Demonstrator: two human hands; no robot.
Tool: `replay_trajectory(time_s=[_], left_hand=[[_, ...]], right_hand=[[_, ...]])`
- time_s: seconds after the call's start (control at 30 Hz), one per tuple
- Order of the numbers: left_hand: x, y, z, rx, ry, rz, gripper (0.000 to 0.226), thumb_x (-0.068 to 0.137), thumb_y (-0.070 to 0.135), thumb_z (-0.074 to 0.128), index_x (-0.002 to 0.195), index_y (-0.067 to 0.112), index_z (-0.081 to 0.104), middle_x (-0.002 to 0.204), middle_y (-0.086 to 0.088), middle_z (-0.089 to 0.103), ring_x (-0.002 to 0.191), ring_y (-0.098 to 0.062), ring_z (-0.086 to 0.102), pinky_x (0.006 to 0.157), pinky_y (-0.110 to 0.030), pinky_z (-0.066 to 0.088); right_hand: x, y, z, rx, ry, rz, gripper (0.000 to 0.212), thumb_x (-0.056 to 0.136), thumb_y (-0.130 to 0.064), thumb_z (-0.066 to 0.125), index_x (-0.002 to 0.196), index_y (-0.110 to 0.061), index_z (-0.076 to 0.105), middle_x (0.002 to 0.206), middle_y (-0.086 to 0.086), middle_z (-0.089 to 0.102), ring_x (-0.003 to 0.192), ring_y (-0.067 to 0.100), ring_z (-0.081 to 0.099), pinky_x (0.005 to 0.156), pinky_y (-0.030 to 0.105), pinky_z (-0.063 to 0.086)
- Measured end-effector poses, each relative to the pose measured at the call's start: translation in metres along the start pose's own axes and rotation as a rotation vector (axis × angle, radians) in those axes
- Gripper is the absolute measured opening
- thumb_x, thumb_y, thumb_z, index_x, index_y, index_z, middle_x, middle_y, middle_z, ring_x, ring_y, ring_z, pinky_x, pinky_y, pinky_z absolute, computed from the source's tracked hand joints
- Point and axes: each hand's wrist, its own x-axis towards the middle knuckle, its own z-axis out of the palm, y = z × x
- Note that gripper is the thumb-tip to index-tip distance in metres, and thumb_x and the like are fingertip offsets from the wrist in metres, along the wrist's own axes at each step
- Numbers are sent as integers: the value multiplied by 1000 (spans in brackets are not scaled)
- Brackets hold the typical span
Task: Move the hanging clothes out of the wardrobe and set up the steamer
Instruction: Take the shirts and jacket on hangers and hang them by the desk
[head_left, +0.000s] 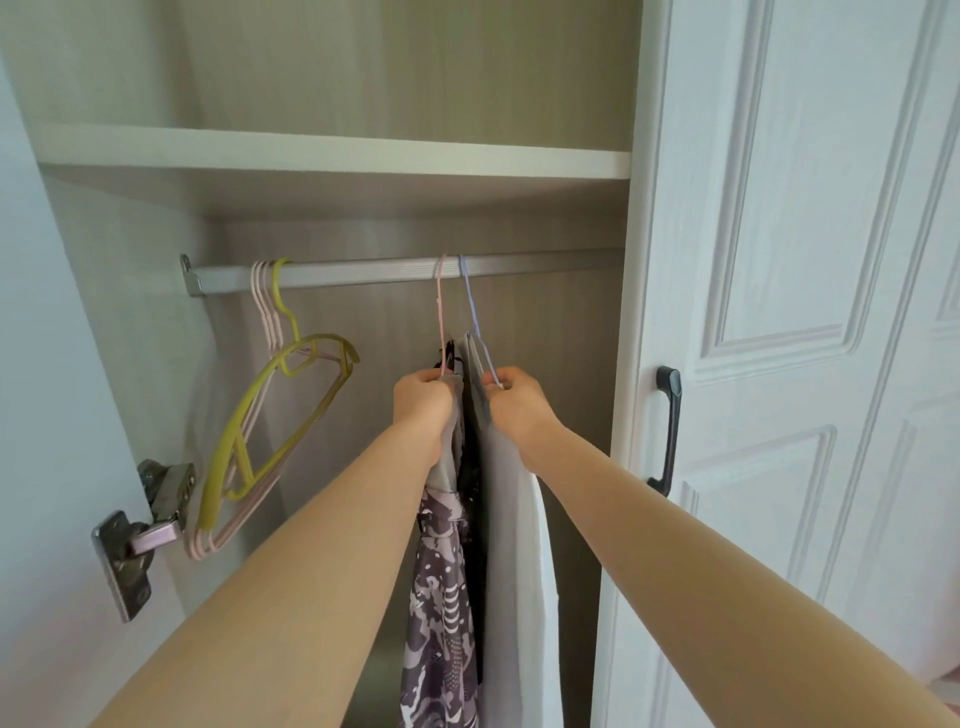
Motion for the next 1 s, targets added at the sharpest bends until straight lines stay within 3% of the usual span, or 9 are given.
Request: replay_trajectory(time_s=[0.07,0.2,0.47,0.6,0.7,0.83,0.9,1.0], left_hand=[[-1,7,-3,5,-4,-2,28,93,2,50,118,7,64,100,-7,60,81,-18,54,74,-23,39],[-2,26,-10,-34,39,6,31,92,1,52,118,9,65,113,-11,64,91,-20,54,78,-24,41],[-28,41,-16,-133,44,-8,29,91,-1,54,118,6,65,107,-10,62,92,-20,55,82,-26,43],[-50,33,-25,-153,39,-61,28,90,-2,53,114,5,67,104,-12,63,85,-20,56,72,-25,46],[-70,25,-36,-190,52,-119,28,89,0,57,113,9,68,106,-10,64,90,-21,56,82,-28,46],[-108,8,-49,-251,45,-199,25,88,1,60,108,12,71,112,-11,66,105,-28,60,98,-39,47],[-129,3,-54,-284,41,-224,24,87,2,60,106,12,71,113,-14,67,108,-31,61,98,-43,48],[-159,-4,-67,-321,18,-263,21,87,5,62,103,14,72,111,-14,68,106,-31,62,96,-44,49]], right_hand=[[-3,-3,-2,45,3,-6,22,100,-16,39,116,-15,55,79,-1,50,63,9,42,54,21,35],[-6,-19,-10,114,39,-14,22,101,-20,40,116,-15,55,83,-1,51,65,8,42,55,20,35],[-33,-38,-16,140,34,-56,24,101,-18,40,120,-13,54,80,-5,48,67,6,43,56,18,35],[-61,-32,-13,140,11,-23,26,101,-19,40,123,-14,53,90,-3,52,71,5,44,58,17,36],[-87,-28,-12,153,11,12,27,101,-23,41,124,-14,52,102,2,54,74,5,45,60,16,35],[-127,-26,-13,192,-5,61,29,100,-22,42,126,-15,52,101,-5,51,87,9,46,72,23,37],[-148,-24,-13,197,-8,77,30,100,-20,41,127,-16,52,101,-7,50,93,11,46,81,25,34],[-183,-23,-15,204,-1,95,29,99,-19,41,126,-16,53,92,-14,50,87,5,47,78,23,34]])
